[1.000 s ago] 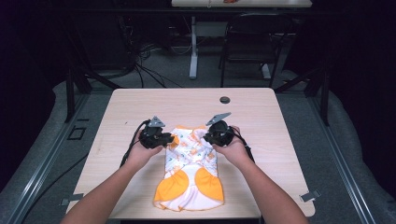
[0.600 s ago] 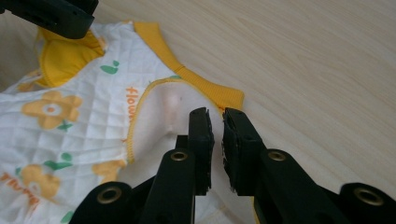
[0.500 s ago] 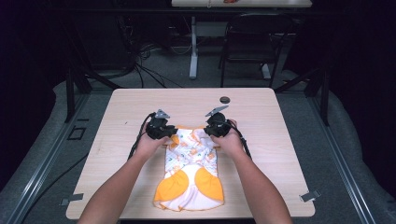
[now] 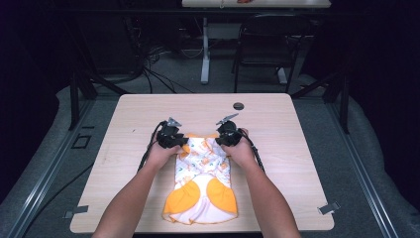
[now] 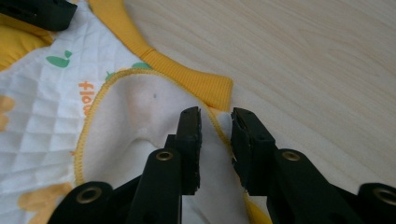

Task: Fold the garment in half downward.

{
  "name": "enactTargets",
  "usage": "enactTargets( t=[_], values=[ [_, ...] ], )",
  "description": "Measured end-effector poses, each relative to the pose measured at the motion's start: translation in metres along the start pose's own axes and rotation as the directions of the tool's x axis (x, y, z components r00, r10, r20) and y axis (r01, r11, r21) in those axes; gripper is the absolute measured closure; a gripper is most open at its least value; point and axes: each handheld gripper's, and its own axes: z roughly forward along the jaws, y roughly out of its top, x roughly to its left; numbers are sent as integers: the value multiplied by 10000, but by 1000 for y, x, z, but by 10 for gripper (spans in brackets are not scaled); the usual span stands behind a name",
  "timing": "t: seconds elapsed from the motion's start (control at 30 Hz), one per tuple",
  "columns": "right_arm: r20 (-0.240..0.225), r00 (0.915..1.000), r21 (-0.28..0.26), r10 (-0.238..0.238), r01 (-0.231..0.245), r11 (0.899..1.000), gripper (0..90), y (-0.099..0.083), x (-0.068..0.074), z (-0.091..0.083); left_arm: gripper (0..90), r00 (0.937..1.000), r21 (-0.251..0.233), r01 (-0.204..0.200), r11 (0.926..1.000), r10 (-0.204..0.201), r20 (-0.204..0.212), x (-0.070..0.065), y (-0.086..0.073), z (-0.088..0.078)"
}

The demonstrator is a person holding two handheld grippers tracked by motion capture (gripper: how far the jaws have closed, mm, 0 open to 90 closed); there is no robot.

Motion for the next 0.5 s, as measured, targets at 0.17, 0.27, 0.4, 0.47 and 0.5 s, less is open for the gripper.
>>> enactTargets(
  t=[0.17,0.27,0.4,0.47,0.5],
  values=[
    [-84,9994,18,344,-344,9994,658,-2,-4,4,613,9999,175,106,9998,-106,39,1,-3,3],
    [-331,9982,-71,500,-503,9987,649,-5,-6,6,589,10000,321,98,9994,-98,3,2,-4,4],
    [-410,9981,29,462,-461,9989,650,-5,-7,6,596,9999,310,108,9995,-110,71,2,-5,5],
    [-445,9980,-11,456,-457,9990,662,-5,-7,7,613,9999,295,51,9996,-56,162,1,-5,5],
    [-534,9977,-22,416,-417,9991,674,-5,-7,7,635,9998,284,50,9996,-56,206,1,-5,5]
  ],
)
